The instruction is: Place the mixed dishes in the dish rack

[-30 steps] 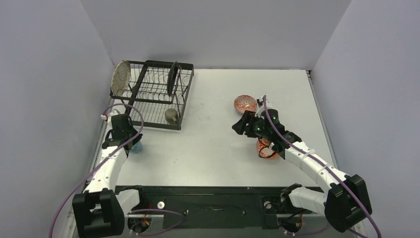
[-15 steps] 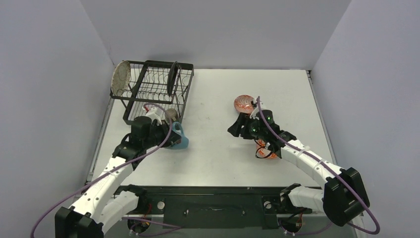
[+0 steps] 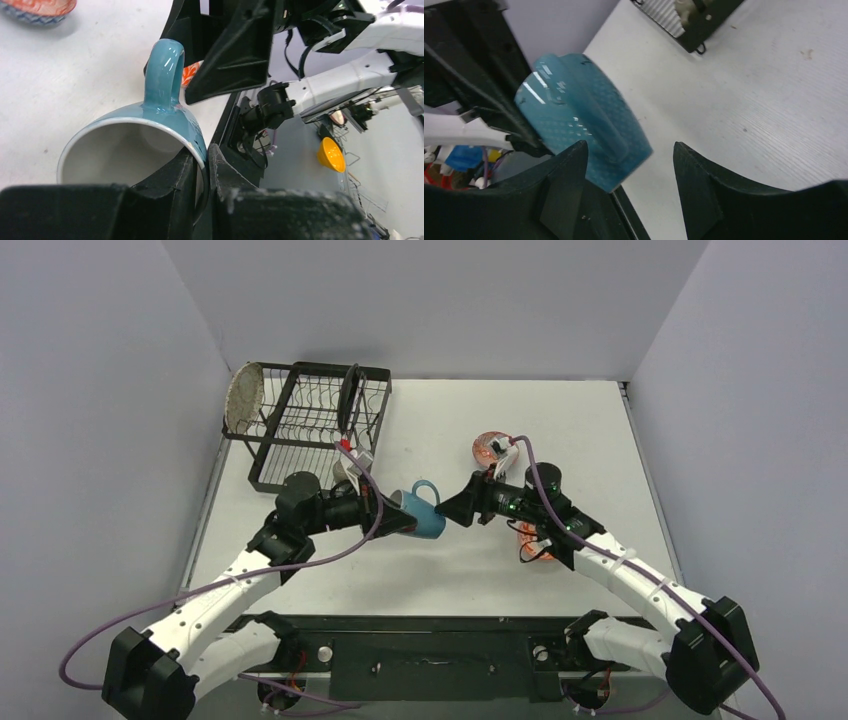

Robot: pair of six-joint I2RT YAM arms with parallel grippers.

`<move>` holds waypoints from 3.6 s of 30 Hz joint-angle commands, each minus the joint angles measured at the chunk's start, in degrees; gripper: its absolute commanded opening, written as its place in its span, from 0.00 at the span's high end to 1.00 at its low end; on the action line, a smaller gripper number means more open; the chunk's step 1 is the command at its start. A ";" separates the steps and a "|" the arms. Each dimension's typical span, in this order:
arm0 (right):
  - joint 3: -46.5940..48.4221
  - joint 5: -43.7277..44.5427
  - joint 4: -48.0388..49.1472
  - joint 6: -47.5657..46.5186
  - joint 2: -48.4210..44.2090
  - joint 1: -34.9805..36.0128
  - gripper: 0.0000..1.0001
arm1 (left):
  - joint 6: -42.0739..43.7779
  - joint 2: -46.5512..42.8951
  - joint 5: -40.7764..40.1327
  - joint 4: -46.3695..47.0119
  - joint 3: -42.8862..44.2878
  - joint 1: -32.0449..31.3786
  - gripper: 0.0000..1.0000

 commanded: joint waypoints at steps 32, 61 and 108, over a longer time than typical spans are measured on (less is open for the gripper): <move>4.14 5.58 7.49 -0.98 -12.48 3.96 0.17 | -51.72 10.61 4.70 47.55 5.37 9.66 1.00; 5.46 48.81 -13.53 -111.63 -20.09 47.39 0.36 | -65.88 6.27 30.06 29.24 1.05 5.22 1.00; 0.84 57.04 -20.16 -103.47 -25.45 60.03 0.30 | -47.56 2.77 28.71 10.30 5.72 -0.53 1.00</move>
